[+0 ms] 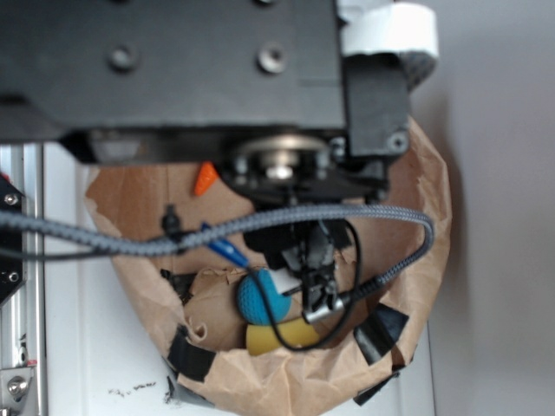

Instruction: Grab the carrot.

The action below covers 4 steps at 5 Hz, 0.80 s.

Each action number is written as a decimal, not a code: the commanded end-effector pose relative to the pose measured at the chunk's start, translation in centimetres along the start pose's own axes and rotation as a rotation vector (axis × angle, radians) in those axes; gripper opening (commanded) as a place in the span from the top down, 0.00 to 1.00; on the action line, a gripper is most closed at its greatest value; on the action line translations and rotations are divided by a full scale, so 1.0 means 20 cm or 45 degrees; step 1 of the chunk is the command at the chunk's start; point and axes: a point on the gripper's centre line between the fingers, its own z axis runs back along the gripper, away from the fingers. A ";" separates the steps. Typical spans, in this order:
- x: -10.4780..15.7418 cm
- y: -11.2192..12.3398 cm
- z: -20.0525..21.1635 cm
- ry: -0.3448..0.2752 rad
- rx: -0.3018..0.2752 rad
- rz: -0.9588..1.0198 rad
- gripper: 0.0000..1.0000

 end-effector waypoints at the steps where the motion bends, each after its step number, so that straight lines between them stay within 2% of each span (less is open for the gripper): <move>1: 0.10 0.11 -0.34 -0.146 -0.036 0.036 0.00; 4: 0.15 0.23 -0.57 -0.192 0.058 0.094 0.00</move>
